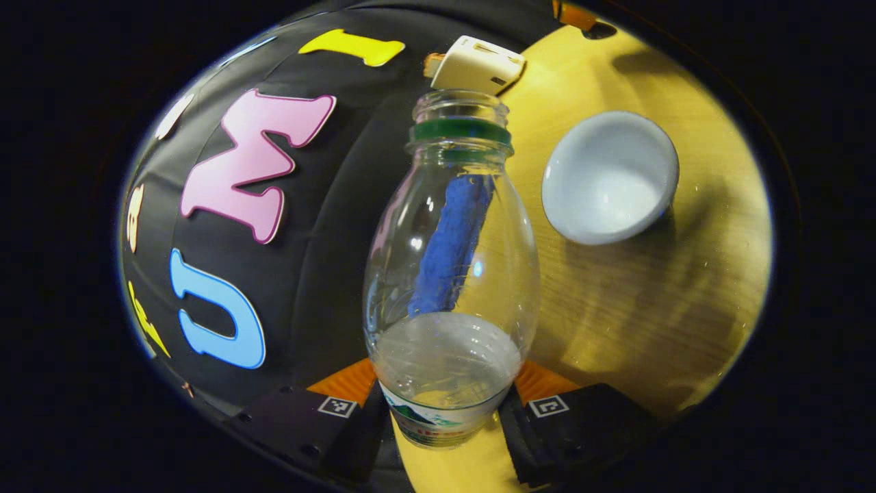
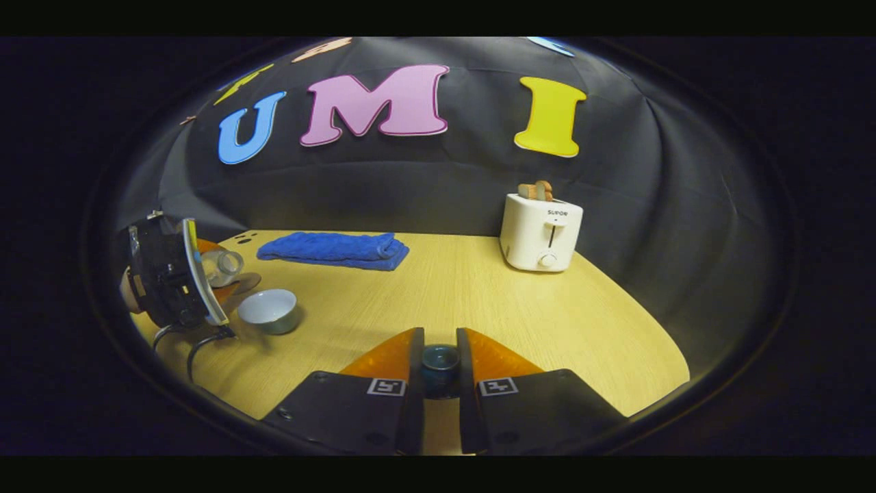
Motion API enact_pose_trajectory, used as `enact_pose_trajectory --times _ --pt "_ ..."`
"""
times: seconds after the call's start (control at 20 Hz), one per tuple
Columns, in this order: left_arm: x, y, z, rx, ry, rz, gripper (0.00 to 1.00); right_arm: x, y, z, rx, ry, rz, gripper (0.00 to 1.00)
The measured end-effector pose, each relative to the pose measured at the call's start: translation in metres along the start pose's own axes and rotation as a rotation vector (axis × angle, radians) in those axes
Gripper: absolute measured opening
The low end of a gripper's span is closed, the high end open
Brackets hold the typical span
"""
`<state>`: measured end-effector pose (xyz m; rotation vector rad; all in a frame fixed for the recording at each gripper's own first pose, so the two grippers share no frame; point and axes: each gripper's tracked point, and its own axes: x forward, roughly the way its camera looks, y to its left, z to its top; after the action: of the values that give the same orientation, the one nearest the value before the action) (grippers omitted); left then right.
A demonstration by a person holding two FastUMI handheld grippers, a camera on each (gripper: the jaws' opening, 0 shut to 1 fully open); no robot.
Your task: Open the teacup lid with one hand, grasp the water bottle and pour water into the teacup with the other hand; after pouring, place the water bottle on the coaster and then close the teacup lid.
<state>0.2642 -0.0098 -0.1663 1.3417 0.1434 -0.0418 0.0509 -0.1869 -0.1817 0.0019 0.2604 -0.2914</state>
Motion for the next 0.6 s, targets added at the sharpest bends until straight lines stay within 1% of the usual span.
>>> enact_pose_trajectory --times 0.2,0.25,0.3,0.4,0.5,0.55,0.6 --pt "0.005 0.010 0.002 0.112 -0.017 0.023 0.76 0.002 0.008 0.001 0.006 -0.002 0.016 0.29" --pt "0.006 0.013 0.004 0.145 -0.025 0.031 0.76 0.002 0.010 0.001 0.005 -0.003 0.021 0.24" --pt "0.008 0.015 0.006 0.181 -0.032 0.039 0.76 0.002 0.013 0.000 0.005 -0.003 0.028 0.29" --pt "0.013 0.019 0.011 0.249 -0.035 0.051 0.76 0.003 0.018 0.000 0.006 -0.006 0.045 0.29" --pt "0.014 0.021 0.012 0.270 -0.043 0.054 0.76 0.004 0.020 -0.001 -0.003 -0.007 0.052 0.29" --pt "0.014 0.020 0.011 0.280 -0.046 0.054 0.76 0.006 0.020 -0.002 -0.002 -0.004 0.053 0.24" --pt "0.015 0.020 0.013 0.299 -0.047 0.055 0.76 0.006 0.020 -0.003 0.004 -0.001 0.055 0.24"
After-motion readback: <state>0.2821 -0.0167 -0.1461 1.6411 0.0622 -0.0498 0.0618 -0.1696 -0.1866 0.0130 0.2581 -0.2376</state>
